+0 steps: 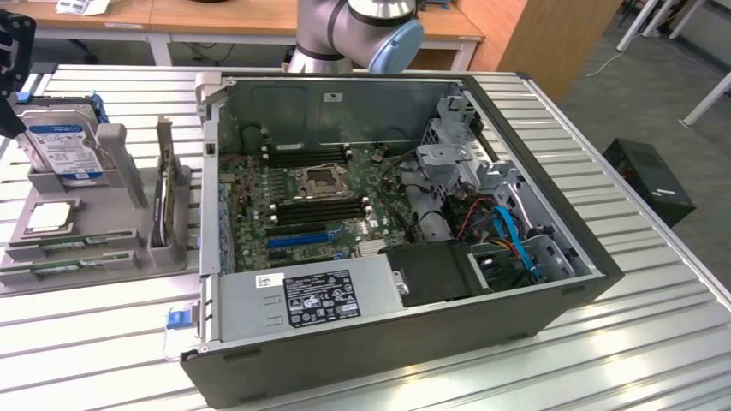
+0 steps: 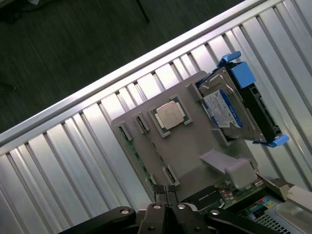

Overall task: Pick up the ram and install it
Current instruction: 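Pick up the ram and move it above insertion slot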

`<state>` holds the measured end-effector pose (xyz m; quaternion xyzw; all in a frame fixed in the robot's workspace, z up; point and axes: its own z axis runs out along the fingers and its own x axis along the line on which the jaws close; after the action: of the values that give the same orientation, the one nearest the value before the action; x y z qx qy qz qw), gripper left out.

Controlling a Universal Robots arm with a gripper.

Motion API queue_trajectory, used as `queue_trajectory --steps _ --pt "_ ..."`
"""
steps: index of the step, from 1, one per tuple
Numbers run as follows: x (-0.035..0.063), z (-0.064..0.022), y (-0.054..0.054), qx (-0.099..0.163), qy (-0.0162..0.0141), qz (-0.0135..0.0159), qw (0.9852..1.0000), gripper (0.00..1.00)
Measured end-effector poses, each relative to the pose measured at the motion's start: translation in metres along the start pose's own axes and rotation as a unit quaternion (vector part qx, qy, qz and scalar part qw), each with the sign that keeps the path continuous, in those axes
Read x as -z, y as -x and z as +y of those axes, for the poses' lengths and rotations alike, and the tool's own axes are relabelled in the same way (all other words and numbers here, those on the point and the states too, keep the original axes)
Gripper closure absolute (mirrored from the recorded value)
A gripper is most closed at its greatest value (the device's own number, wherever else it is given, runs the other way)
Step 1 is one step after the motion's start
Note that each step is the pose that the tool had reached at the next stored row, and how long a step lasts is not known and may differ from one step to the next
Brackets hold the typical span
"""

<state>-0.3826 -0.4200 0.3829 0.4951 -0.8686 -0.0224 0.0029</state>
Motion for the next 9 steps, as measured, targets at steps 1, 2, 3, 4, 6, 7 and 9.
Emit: queue_trajectory --steps 1,2,3,4,6,7,9 --pt "0.0 0.0 0.0 0.0 0.0 0.0 1.0 0.89" --pt "0.0 0.0 0.0 0.0 0.0 0.0 1.0 0.89" --pt "0.0 0.0 0.0 0.0 0.0 0.0 1.0 0.89" --pt "0.0 0.0 0.0 0.0 0.0 0.0 1.0 0.89" --pt "0.0 0.0 0.0 0.0 0.0 0.0 1.0 0.89" --pt "0.0 0.0 0.0 0.0 0.0 0.0 1.0 0.89" --pt "0.0 0.0 0.0 0.0 0.0 0.0 1.0 0.89"
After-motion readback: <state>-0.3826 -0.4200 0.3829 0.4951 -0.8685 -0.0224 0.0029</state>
